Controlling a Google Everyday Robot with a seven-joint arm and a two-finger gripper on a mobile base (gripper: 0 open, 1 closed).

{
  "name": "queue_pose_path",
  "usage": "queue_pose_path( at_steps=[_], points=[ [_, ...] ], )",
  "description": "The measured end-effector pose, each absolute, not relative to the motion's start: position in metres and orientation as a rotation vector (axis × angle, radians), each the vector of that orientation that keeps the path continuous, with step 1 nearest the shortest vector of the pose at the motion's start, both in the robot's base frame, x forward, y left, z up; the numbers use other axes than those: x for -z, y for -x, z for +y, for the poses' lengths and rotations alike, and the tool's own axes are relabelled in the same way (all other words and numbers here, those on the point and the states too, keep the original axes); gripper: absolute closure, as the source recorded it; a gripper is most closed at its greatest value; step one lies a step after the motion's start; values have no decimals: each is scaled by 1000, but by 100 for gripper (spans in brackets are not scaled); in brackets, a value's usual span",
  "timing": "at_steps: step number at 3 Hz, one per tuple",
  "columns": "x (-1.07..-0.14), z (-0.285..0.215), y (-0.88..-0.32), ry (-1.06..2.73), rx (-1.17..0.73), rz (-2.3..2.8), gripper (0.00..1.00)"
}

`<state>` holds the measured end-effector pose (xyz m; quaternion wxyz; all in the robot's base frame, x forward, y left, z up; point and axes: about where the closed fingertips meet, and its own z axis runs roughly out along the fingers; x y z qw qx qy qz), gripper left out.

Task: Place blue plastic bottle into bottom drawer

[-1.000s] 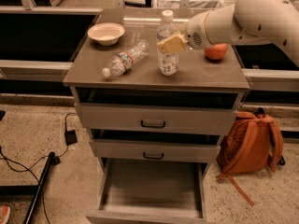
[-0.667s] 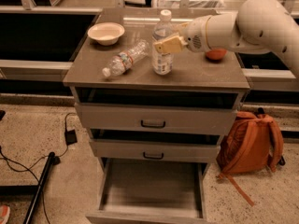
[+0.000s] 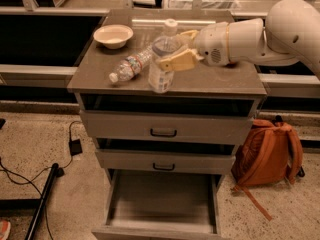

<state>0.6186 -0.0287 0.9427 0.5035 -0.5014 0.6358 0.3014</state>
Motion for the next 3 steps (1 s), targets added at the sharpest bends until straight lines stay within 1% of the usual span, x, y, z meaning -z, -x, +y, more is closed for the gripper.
queue_pose_path(
  at_steps=[1,2,3],
  points=[
    [-951,-25,-547,1378,-760,1465,100],
    [-931,-25,-479,1646,-740,1535,100],
    [-928,-21,-480,1625,-769,1515,100]
  ],
)
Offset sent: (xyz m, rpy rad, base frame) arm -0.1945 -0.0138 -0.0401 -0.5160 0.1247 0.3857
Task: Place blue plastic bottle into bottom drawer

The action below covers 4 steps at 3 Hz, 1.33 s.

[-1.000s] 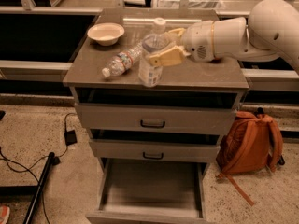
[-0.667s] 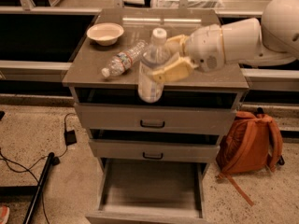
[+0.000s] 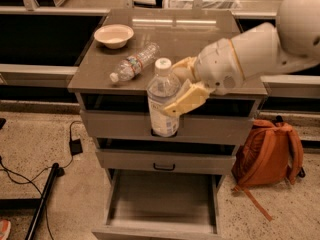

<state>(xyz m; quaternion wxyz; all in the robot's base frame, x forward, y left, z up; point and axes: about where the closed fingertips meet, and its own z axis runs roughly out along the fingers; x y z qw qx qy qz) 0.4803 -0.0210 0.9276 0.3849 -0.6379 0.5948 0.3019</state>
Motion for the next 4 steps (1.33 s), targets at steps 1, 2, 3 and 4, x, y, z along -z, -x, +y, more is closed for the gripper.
queue_pose_path(
  at_steps=[1,2,3,4],
  points=[
    [-849,-31,-496,1470,-866,1499,100],
    [-751,-62,-505,1382,-872,1573,100],
    [-699,-92,-508,1335,-824,1619,100],
    [-695,-94,-509,1330,-822,1621,100]
  ],
)
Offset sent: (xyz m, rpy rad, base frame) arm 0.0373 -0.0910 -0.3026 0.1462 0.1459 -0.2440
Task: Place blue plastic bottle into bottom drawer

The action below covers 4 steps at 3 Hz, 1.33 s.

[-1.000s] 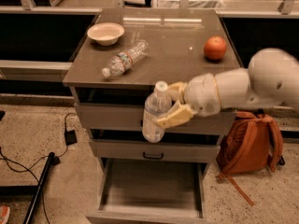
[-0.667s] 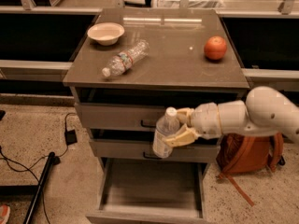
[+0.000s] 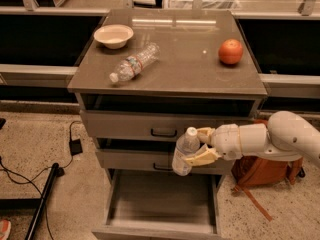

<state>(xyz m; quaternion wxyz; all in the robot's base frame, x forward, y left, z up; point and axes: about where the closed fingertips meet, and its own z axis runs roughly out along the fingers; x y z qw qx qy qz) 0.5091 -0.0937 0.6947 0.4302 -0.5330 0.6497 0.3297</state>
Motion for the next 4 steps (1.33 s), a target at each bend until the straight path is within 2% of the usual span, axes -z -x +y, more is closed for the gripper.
queue_pose_path(
  at_steps=[1,3,4],
  points=[
    [-656,-87,-520,1320,-827,1679,100],
    [-486,-75,-509,1302,-764,1661,100],
    [-467,-68,-502,1296,-795,1648,100]
  ],
)
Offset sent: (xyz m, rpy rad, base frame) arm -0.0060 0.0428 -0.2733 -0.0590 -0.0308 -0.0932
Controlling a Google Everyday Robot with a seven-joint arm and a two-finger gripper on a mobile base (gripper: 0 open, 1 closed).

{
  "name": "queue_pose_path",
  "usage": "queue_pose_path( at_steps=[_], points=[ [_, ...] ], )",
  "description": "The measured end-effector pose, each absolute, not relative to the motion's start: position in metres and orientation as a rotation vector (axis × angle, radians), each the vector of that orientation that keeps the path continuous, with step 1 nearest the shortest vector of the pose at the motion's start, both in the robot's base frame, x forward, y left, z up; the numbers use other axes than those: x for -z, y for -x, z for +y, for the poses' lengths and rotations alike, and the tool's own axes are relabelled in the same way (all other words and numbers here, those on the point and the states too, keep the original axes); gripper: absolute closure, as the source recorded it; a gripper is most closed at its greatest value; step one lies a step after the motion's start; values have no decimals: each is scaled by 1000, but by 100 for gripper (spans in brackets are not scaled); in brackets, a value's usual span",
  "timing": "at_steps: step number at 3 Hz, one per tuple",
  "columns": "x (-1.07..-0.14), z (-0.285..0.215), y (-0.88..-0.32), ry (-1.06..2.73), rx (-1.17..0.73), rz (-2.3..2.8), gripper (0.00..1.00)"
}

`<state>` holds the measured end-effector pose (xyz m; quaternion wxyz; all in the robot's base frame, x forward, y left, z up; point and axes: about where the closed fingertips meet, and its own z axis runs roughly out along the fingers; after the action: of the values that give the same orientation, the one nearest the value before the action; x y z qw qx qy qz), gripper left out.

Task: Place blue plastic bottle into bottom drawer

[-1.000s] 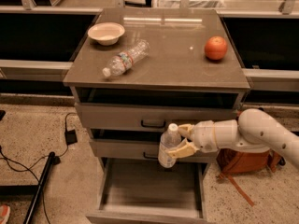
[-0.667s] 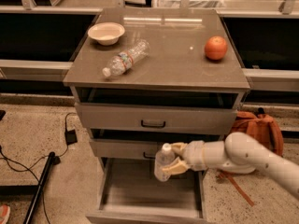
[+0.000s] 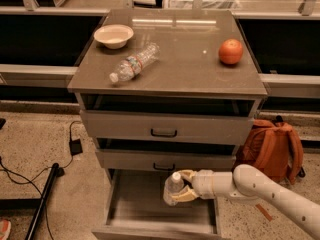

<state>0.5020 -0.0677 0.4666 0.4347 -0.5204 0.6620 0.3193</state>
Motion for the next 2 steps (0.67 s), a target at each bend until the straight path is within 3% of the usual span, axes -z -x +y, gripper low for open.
queue_pose_path(
  at_steps=[2],
  points=[
    [-431,-52,-500,1299,-830,1663,100]
  ],
)
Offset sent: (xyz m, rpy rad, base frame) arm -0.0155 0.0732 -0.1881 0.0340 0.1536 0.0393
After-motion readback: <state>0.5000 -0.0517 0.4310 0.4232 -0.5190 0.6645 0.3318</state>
